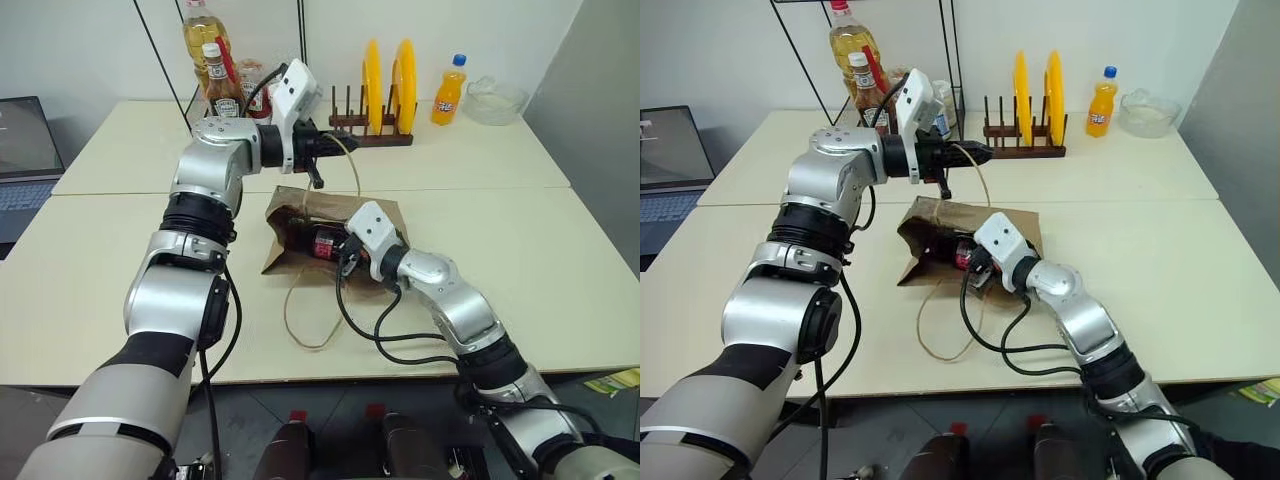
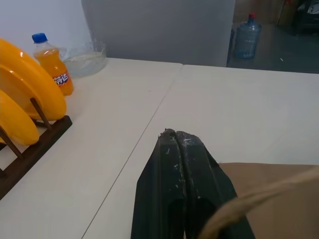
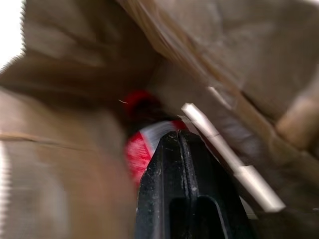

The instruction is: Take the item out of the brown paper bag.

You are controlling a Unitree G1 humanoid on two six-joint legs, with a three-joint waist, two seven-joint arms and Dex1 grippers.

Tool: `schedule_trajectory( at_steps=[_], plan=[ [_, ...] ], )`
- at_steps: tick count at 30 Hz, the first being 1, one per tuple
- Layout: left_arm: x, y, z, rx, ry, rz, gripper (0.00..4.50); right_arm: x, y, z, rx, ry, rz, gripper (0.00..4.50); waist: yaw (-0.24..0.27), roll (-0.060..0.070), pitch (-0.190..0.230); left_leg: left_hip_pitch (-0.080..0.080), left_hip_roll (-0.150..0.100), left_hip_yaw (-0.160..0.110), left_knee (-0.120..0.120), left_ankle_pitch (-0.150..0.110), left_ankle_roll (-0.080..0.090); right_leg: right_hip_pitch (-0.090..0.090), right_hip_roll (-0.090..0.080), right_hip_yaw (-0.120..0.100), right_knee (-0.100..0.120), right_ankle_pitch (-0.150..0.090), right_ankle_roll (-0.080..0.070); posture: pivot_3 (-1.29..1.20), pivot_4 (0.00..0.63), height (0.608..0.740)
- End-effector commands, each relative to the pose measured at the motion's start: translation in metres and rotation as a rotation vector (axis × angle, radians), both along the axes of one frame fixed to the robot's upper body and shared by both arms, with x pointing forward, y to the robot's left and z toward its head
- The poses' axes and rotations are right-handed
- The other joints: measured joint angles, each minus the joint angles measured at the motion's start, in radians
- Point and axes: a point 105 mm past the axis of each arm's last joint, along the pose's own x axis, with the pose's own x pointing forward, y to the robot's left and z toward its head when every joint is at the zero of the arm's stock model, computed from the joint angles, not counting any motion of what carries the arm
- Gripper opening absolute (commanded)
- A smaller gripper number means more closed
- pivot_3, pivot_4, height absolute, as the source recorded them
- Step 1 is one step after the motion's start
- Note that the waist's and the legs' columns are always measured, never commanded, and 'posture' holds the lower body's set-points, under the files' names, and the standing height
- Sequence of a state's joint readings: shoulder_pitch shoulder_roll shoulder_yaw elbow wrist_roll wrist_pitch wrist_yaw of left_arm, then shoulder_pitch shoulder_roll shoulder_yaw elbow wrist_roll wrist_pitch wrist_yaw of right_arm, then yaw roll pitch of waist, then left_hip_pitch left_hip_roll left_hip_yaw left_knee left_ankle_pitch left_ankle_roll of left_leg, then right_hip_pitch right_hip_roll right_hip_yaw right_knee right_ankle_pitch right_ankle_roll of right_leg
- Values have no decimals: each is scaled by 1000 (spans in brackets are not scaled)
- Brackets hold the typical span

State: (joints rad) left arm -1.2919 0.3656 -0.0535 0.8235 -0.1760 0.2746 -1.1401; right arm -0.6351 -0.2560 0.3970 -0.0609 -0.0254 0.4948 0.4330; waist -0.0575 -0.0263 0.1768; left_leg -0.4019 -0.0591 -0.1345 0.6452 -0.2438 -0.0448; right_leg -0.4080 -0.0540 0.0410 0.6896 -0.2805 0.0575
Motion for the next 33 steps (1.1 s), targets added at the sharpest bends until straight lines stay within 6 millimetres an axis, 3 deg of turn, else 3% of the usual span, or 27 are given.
schedule_trajectory(
  at_steps=[1, 11, 17, 28, 33],
  plan=[
    [-2, -3, 17, -28, -60, -10, 0, 2, 0, -4, -132, -46, 9, 932, -1, 0, 0, 0, 0, 0, 0, 0, 0, 0, 0, 0, 0, 0, 0, 0, 150, 740],
    [-3, -4, 15, -43, -60, -15, 0, 9, -12, -17, -318, -48, 6, 4458, 0, 0, 0, 0, 0, 0, 0, 0, 0, 0, 0, 0, 0, 0, 0, 0, 150, 740],
    [-3, -3, 13, -48, -61, -11, 0, 23, -23, -29, -430, -44, -44, 4458, 0, 0, 0, 0, 0, 0, 0, 0, 0, 0, 0, 0, 0, 0, 0, 0, 150, 740],
    [0, -1, 16, -51, -75, 11, 0, 30, -48, -57, -659, -11, -16, 4458, 4, 0, 0, 0, 0, -1, 1, 0, 0, 2, 0, -1, -1, 0, 0, 0, 150, 740],
    [0, 0, 17, -51, -79, 16, 0, 32, -49, -45, -619, -55, -18, 3271, 5, 0, 0, 0, -1, -1, 1, 0, 0, 2, -1, -1, -1, 0, 0, 0, 150, 740]
  ],
)
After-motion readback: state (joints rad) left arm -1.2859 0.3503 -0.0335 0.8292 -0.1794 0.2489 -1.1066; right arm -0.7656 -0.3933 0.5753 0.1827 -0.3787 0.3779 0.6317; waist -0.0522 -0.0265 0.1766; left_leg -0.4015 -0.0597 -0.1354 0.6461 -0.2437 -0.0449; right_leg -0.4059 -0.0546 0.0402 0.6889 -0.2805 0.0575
